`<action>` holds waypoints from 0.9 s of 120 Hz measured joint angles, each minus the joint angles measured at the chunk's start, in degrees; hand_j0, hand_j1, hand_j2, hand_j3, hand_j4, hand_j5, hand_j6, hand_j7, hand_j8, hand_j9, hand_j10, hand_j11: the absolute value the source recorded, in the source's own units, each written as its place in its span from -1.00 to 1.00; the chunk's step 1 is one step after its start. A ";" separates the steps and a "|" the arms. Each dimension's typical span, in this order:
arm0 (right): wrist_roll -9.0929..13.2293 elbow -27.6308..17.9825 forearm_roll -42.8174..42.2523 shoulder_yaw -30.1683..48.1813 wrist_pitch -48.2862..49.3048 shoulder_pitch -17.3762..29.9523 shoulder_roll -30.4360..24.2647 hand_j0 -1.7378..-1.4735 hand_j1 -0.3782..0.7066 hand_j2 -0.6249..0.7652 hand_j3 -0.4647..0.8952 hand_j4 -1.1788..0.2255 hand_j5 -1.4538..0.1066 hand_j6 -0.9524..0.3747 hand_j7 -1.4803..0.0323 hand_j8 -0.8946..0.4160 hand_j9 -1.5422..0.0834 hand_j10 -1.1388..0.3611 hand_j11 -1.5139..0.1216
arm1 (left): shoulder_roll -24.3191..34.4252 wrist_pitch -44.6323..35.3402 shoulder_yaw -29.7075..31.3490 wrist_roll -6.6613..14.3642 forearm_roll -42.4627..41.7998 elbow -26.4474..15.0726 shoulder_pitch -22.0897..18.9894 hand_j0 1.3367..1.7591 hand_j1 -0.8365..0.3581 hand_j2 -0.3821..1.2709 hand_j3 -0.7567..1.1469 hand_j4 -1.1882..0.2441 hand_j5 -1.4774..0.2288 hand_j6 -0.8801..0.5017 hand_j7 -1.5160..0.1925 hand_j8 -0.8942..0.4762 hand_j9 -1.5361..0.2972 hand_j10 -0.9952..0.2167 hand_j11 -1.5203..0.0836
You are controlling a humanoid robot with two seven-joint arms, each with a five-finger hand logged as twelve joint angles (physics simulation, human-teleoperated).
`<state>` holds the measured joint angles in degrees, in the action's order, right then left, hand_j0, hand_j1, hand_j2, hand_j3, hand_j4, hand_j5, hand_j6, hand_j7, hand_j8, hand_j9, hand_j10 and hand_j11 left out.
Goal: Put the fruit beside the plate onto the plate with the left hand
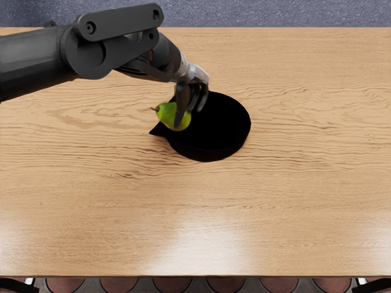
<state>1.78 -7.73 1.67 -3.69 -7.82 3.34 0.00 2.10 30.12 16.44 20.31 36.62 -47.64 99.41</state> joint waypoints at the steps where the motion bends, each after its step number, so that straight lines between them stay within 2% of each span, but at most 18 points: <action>1: 0.00 0.00 0.00 0.00 0.00 0.00 0.00 -0.40 -0.88 -0.11 -0.32 0.64 0.81 0.39 0.91 0.32 0.85 0.48 0.80 | -0.19 -0.13 -0.06 0.00 0.01 0.13 0.00 0.51 -0.20 0.35 -0.20 -0.54 -0.64 -0.94 -0.60 -0.28 -0.59 -0.21 -0.55; 12: -0.01 0.00 0.00 0.00 0.00 0.00 0.00 -0.40 -0.88 -0.11 -0.32 0.64 0.81 0.39 0.91 0.32 0.85 0.48 0.80 | -1.46 -1.55 -0.60 -0.01 0.00 1.15 -0.01 0.51 -0.28 0.40 -0.20 -0.54 -0.63 -0.95 -0.59 -0.31 -0.58 -0.33 -0.54; 24: 0.00 0.00 0.00 0.00 0.00 0.00 0.00 -0.40 -0.88 -0.11 -0.32 0.64 0.81 0.39 0.91 0.32 0.85 0.48 0.80 | -2.10 -2.84 -1.37 -0.05 0.09 1.99 -0.20 0.51 -0.39 0.13 -0.20 -0.51 -0.57 -0.92 -0.53 -0.52 -0.53 -0.46 -0.48; 42: 0.01 0.00 0.00 0.00 0.00 0.00 0.00 -0.40 -0.88 -0.11 -0.32 0.64 0.81 0.39 0.91 0.32 0.85 0.48 0.80 | -2.10 -10.56 -1.91 -0.42 0.11 2.06 -0.80 0.52 0.17 -0.20 -0.20 -0.01 -0.01 -0.41 0.03 -0.21 -0.02 -0.02 0.11; 56: 0.03 0.00 0.00 0.00 0.00 0.00 0.00 -0.40 -0.88 -0.11 -0.32 0.64 0.81 0.39 0.91 0.32 0.85 0.48 0.80 | -1.92 -12.11 -2.40 -0.55 -2.71 1.60 -0.92 0.52 0.52 -0.34 -0.20 0.28 0.31 -0.12 0.35 0.01 0.28 0.27 0.45; 65: 0.02 0.00 0.00 0.00 0.00 0.00 0.00 -0.40 -0.88 -0.11 -0.32 0.64 0.81 0.39 0.91 0.32 0.85 0.48 0.80 | 3.50 -11.76 -2.62 -0.59 -9.83 -0.49 -1.05 0.52 0.66 -0.40 -0.20 0.39 0.44 0.00 0.48 0.10 0.40 0.38 0.58; 73: 0.02 0.00 0.00 0.00 0.00 0.00 0.00 -0.40 -0.88 -0.11 -0.32 0.64 0.81 0.39 0.91 0.32 0.85 0.48 0.80 | 8.98 -6.64 -3.23 -0.60 -19.67 -2.13 -1.52 0.52 0.75 -0.44 -0.20 0.47 0.52 0.08 0.56 0.16 0.48 0.45 0.67; 87: 0.00 0.00 0.00 0.00 0.00 0.00 0.00 -0.40 -0.88 -0.11 -0.32 0.64 0.81 0.39 0.91 0.32 0.85 0.48 0.80 | 18.37 1.12 -5.21 -0.61 -31.62 -4.10 -8.10 0.52 0.85 -0.48 -0.20 0.55 0.61 0.16 0.65 0.22 0.56 0.53 0.77; 100: 0.01 0.00 0.00 0.00 0.00 0.00 0.00 -0.40 -0.88 -0.11 -0.32 0.64 0.81 0.39 0.91 0.32 0.85 0.48 0.80 | 29.89 3.56 -9.24 -0.58 -35.41 -7.79 -14.12 0.52 0.91 -0.51 -0.20 0.59 0.66 0.21 0.70 0.25 0.61 0.58 0.82; 108: 0.01 0.00 0.00 0.00 0.00 0.00 0.00 -0.40 -0.88 -0.11 -0.32 0.64 0.81 0.39 0.91 0.32 0.85 0.48 0.80 | 33.59 4.20 -11.34 -0.59 -36.41 -8.92 -16.64 0.52 0.93 -0.51 -0.20 0.61 0.68 0.23 0.72 0.27 0.63 0.60 0.84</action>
<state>1.78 -7.73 1.67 -3.69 -7.82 3.34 0.00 35.69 34.32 5.10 19.71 0.21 -56.57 82.78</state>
